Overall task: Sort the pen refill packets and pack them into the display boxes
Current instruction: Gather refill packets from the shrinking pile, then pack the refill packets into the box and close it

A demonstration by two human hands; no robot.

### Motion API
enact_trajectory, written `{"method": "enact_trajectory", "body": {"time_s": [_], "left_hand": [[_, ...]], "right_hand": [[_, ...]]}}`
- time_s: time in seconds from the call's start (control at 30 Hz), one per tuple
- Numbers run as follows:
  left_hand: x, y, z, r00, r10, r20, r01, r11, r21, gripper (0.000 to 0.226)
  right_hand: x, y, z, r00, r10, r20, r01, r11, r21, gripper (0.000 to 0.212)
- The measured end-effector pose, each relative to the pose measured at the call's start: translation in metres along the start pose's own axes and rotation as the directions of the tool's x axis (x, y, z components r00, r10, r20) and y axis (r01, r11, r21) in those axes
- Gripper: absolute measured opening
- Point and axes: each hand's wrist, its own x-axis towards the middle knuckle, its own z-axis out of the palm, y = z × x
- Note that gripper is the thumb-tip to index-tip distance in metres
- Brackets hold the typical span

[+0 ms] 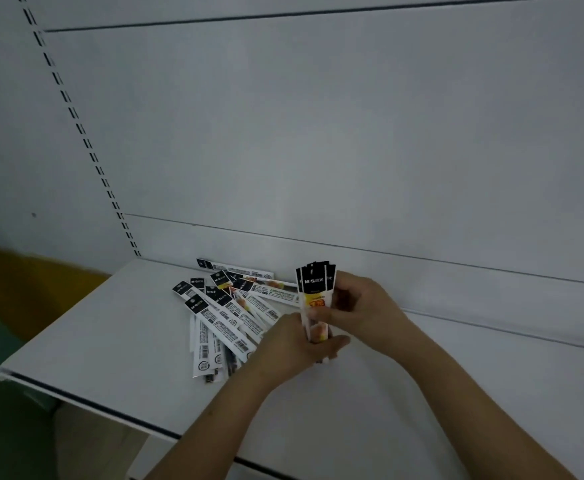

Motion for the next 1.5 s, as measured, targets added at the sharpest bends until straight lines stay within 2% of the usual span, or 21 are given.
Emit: {"method": "enact_trajectory", "body": {"time_s": [0.07,0.1,0.17,0.23,0.33,0.4,0.47,0.57,0.63,0.73,0.8,0.9,1.03,1.27,1.37,1.43,1.5], "left_hand": [[0.000,0.002,0.000,1.000,0.016,0.027,-0.016,1.000,-0.022,0.018],[-0.001,0.003,0.000,0.999,0.030,0.040,-0.028,0.999,-0.042,0.011],[-0.001,0.007,-0.003,0.996,0.063,0.063,-0.062,0.998,-0.018,0.012],[-0.001,0.009,-0.002,0.992,0.091,0.084,-0.096,0.994,0.056,0.013],[0.002,0.006,0.008,0.990,0.139,0.029,-0.141,0.978,0.155,0.049],[0.007,0.009,0.021,0.978,0.208,-0.015,-0.205,0.970,0.130,0.053],[0.014,0.018,0.043,0.955,0.296,0.016,-0.296,0.948,0.114,0.049],[0.019,0.052,0.086,0.896,0.410,0.169,-0.425,0.903,0.062,0.042],[0.017,0.078,0.121,0.832,0.472,0.290,-0.497,0.868,0.014,0.041],[0.010,0.113,0.173,0.736,0.545,0.401,-0.578,0.815,-0.047,0.041],[0.003,0.133,0.206,0.700,0.577,0.421,-0.597,0.796,-0.100,0.039],[-0.008,0.166,0.248,0.682,0.614,0.396,-0.602,0.780,-0.171,0.036],[-0.020,0.218,0.297,0.701,0.664,0.261,-0.628,0.747,-0.218,0.035],[0.005,0.322,0.373,0.675,0.738,0.007,-0.737,0.674,-0.053,0.043],[0.028,0.363,0.401,0.716,0.698,0.008,-0.698,0.715,0.034,0.052],[0.042,0.384,0.412,0.772,0.634,0.046,-0.634,0.761,0.139,0.056],[0.053,0.398,0.416,0.836,0.540,0.098,-0.548,0.809,0.214,0.049]], "right_hand": [[-0.001,-0.004,-0.004,0.993,0.052,0.102,-0.053,0.999,0.008,0.014],[0.000,-0.006,-0.006,0.988,0.067,0.142,-0.061,0.997,-0.046,0.010],[0.000,-0.014,-0.011,0.985,0.065,0.157,-0.041,0.988,-0.150,0.009],[-0.003,-0.022,-0.023,0.994,0.050,0.093,-0.034,0.987,-0.160,0.011],[-0.020,-0.034,-0.058,0.994,0.064,-0.094,-0.070,0.995,-0.065,0.007],[-0.041,-0.039,-0.088,0.971,0.096,-0.217,-0.105,0.994,-0.031,0.009],[-0.071,-0.038,-0.115,0.935,0.137,-0.328,-0.160,0.986,-0.045,0.010],[-0.130,-0.037,-0.147,0.836,0.181,-0.518,-0.256,0.964,-0.075,0.012],[-0.172,-0.044,-0.162,0.749,0.176,-0.639,-0.319,0.940,-0.116,0.006],[-0.228,-0.056,-0.181,0.607,0.136,-0.783,-0.391,0.909,-0.145,0.011],[-0.263,-0.063,-0.195,0.499,0.111,-0.859,-0.413,0.902,-0.123,0.011],[-0.314,-0.074,-0.219,0.337,0.057,-0.940,-0.424,0.900,-0.098,0.016],[-0.369,-0.082,-0.257,0.211,-0.002,-0.978,-0.309,0.949,-0.069,0.011],[-0.414,-0.047,-0.356,0.166,-0.020,-0.986,-0.080,0.996,-0.033,0.023],[-0.408,-0.028,-0.396,0.204,-0.039,-0.978,-0.038,0.998,-0.048,0.014],[-0.400,-0.017,-0.418,0.218,-0.015,-0.976,-0.011,1.000,-0.017,0.016],[-0.389,-0.009,-0.438,0.250,0.039,-0.968,0.039,0.998,0.050,0.016]]}}
